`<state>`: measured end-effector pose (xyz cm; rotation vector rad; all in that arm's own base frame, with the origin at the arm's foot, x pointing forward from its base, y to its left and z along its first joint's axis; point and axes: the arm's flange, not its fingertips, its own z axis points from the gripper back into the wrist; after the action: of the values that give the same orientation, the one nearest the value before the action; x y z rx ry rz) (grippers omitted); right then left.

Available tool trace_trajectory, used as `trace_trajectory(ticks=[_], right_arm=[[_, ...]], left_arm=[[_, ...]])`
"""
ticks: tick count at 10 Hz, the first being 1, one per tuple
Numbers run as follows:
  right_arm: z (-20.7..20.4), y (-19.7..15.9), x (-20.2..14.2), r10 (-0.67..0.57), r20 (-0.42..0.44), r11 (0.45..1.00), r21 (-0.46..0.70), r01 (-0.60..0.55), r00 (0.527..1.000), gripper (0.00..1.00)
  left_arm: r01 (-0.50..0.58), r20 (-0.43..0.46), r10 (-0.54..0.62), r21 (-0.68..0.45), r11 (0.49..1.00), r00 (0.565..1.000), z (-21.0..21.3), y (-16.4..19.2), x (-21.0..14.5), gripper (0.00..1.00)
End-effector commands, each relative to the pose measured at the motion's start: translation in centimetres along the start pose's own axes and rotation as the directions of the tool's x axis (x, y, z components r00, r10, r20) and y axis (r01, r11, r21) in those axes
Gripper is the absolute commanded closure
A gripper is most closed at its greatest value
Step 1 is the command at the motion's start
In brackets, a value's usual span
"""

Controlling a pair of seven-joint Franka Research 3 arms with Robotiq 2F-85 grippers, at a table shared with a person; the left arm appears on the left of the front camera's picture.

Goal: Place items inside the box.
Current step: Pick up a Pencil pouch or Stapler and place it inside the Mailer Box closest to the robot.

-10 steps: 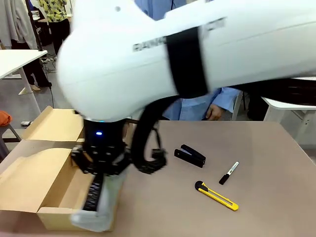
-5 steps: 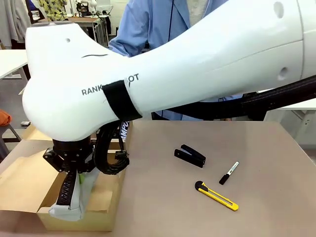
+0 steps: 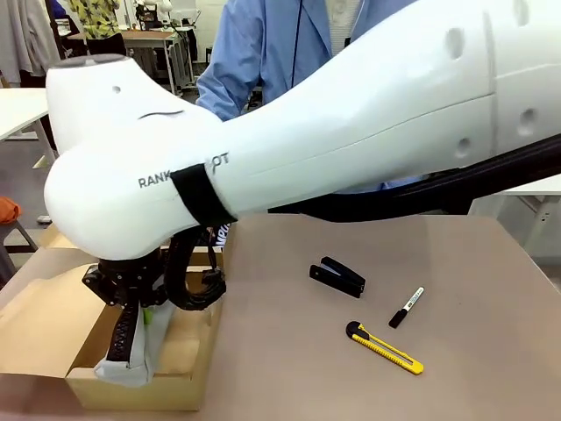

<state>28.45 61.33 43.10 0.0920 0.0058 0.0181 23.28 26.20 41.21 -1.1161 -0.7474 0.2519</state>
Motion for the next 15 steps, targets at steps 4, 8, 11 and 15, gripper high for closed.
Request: trace_trajectory(ticks=[4,8,11,15], right_arm=[[-1.6,2.9,3.1,0.024,-0.043,0.999,-0.038,-0.025,0.999,0.93],[-4.1,3.4,5.5,0.014,-0.124,1.000,-0.014,-0.016,0.992,0.93],[-6.3,4.0,5.8,0.015,-0.165,0.999,-0.035,-0.021,0.986,0.93],[-7.1,3.7,5.7,0.017,-0.186,0.999,-0.045,-0.026,0.982,0.93]], left_arm=[[0.018,0.014,-0.018,-0.016,1.000,1.000,-0.1,-0.1,0.0,0.00],[0.018,0.014,-0.018,-0.016,1.000,1.000,-0.1,-0.1,0.0,0.00],[0.018,0.014,-0.018,-0.016,1.000,1.000,-0.1,-0.1,0.0,0.00],[0.018,0.014,-0.018,-0.016,1.000,1.000,-0.1,-0.1,0.0,0.00]])
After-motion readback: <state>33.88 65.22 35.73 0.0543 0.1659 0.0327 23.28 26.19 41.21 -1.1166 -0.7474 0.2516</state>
